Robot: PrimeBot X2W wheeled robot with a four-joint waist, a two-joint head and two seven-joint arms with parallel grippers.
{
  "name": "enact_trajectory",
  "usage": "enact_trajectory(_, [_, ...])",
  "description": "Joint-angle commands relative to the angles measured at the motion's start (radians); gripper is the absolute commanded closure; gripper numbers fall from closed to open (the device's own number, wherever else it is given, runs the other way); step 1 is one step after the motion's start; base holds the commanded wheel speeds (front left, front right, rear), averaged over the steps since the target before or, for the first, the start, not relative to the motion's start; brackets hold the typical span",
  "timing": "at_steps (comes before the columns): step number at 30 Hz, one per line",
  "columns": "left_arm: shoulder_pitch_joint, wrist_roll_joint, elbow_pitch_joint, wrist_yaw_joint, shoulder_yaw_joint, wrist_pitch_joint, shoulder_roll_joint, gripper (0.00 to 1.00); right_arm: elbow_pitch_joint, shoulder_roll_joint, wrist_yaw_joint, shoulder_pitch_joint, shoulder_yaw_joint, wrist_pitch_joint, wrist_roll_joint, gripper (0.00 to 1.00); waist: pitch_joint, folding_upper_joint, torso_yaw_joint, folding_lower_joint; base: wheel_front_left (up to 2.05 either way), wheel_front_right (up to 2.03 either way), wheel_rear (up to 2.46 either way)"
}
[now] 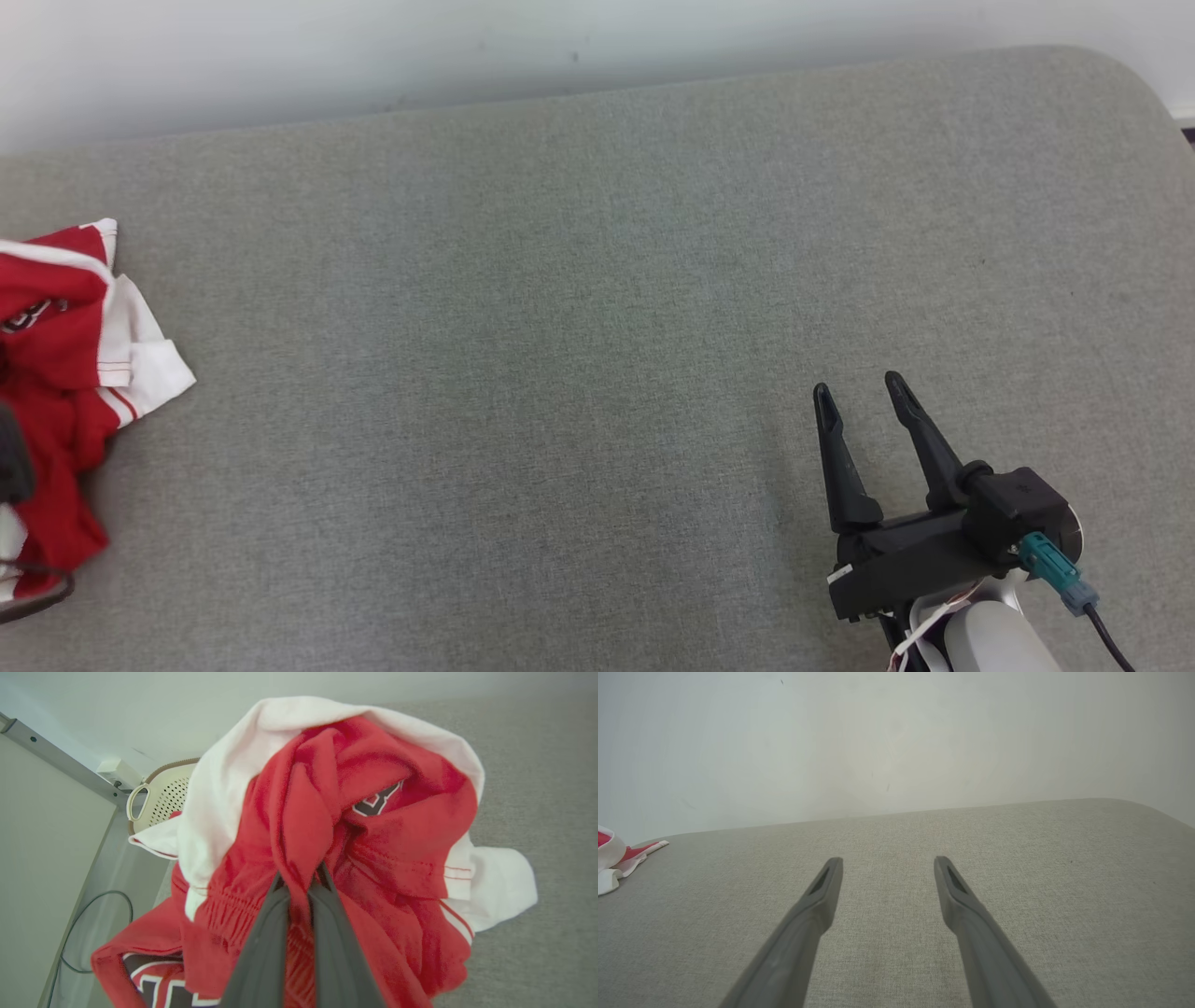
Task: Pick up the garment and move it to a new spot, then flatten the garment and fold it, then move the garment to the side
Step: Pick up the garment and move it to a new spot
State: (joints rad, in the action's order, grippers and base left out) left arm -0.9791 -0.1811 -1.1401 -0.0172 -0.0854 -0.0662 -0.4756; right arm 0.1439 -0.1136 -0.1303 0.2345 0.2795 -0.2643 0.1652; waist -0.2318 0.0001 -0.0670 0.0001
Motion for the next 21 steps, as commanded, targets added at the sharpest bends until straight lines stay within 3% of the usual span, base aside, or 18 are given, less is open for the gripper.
enact_trajectory(1, [-0.014,0.013,0.012,-0.008,-0.013,0.03,-0.002,1.0,0.003,0.001,-0.001,-0.006,0.001,-0.003,0.003,0.0,0.011,-0.0001,0.008,-0.0001,0.0,0.0,0.0])
enact_trajectory(9, [-0.084,0.031,0.115,-0.046,-0.063,0.179,0.024,1.0,0.015,0.003,-0.001,-0.023,-0.009,-0.003,0.009,0.0,0.062,-0.0001,0.036,-0.0001,0.0,0.0,0.0])
enact_trajectory(21, [-0.14,0.062,0.336,-0.089,-0.178,0.182,0.108,1.0,0.018,0.022,-0.001,-0.042,-0.024,-0.003,0.017,0.0,0.109,-0.0001,0.029,-0.0001,0.0,0.0,0.0])
